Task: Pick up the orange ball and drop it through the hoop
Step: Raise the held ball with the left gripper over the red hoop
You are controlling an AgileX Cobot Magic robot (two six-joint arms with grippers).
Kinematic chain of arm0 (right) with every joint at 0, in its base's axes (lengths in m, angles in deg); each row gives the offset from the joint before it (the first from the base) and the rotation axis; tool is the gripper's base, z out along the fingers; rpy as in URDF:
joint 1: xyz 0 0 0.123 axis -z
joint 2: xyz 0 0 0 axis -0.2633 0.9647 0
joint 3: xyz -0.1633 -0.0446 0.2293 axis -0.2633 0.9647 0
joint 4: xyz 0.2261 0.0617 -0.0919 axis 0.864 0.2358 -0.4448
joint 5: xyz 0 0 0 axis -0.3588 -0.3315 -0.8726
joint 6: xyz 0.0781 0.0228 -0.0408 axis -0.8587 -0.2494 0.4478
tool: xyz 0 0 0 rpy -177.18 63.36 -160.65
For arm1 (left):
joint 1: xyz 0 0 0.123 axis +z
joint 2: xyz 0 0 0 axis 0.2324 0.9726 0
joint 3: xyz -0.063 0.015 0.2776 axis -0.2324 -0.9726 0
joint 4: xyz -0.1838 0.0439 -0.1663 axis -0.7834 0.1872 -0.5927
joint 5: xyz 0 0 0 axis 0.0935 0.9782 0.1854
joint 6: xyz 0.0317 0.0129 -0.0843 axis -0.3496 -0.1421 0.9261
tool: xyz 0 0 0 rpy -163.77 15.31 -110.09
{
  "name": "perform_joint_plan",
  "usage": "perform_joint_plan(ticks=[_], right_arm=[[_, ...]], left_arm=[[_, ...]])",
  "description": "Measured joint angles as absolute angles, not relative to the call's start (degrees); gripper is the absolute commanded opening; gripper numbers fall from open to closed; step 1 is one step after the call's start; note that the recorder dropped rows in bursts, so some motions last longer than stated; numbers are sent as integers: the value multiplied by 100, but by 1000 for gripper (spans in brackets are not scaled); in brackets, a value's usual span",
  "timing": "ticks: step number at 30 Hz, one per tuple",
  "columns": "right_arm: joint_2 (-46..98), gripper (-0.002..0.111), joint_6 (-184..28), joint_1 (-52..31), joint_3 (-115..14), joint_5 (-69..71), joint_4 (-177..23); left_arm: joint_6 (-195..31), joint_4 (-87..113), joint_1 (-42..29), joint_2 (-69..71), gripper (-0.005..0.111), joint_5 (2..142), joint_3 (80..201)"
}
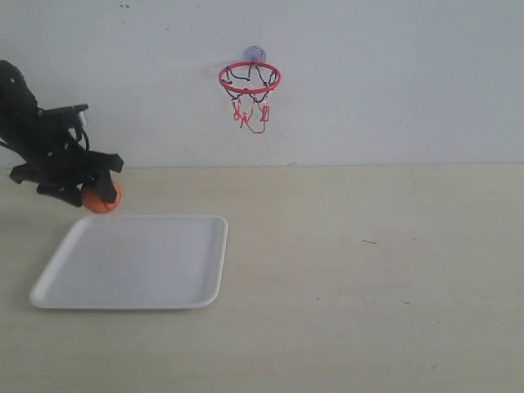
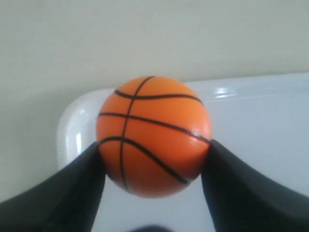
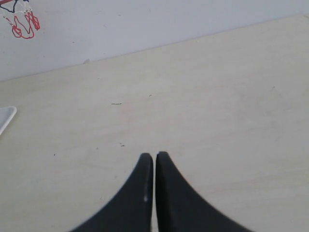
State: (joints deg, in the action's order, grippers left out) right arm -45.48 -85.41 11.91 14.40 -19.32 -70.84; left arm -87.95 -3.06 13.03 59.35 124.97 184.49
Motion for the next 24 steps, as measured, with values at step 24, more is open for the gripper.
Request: perform_joint_plan(ticks=[24], right_arm=[[-4548,1,-8541,1191,1440,-1932,-7084]], left_arm=[[-10110,-4399,655,6204,4,11564,21235]])
